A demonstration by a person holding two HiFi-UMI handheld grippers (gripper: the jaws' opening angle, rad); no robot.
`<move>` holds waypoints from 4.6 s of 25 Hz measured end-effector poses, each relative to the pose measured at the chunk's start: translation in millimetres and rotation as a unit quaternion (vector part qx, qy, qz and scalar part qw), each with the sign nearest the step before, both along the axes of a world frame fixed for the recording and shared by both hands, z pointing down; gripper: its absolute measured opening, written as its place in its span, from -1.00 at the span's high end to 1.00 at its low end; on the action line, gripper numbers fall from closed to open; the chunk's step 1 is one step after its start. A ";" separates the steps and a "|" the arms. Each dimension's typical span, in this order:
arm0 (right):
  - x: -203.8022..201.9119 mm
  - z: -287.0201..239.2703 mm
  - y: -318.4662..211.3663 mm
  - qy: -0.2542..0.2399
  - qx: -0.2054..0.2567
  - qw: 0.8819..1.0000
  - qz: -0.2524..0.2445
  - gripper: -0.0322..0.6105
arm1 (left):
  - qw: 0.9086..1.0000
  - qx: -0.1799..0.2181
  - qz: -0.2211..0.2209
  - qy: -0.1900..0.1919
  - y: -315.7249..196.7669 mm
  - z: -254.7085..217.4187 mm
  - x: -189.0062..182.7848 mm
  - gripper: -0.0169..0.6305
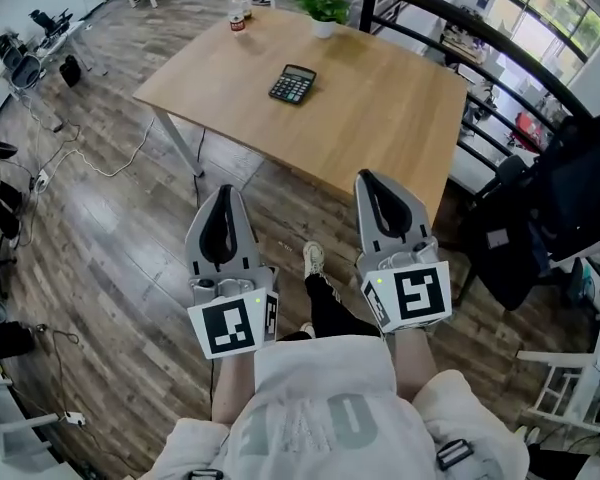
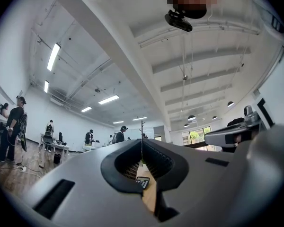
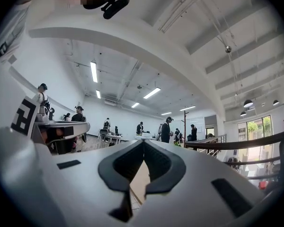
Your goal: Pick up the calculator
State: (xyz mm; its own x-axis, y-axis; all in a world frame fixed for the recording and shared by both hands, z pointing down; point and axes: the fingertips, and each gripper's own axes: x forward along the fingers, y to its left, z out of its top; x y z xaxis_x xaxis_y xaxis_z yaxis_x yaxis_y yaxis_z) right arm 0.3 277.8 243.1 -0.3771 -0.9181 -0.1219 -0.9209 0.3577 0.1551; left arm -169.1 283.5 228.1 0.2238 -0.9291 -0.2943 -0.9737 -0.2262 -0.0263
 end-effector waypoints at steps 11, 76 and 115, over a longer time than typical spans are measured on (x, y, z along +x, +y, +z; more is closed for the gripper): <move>2.9 12.9 -133.9 0.007 -0.009 1.000 -0.014 0.84 | 1.000 -0.003 -0.018 0.000 -135.6 8.9 -4.5 0.91; 47.0 49.2 -496.2 -0.029 -0.106 0.993 0.045 0.84 | 0.913 -0.109 0.347 -0.185 -584.4 23.2 132.6 0.10; 68.1 181.6 -549.4 -0.151 -0.291 0.944 0.026 0.84 | 0.051 -0.529 0.675 -0.512 -546.9 345.9 155.1 0.19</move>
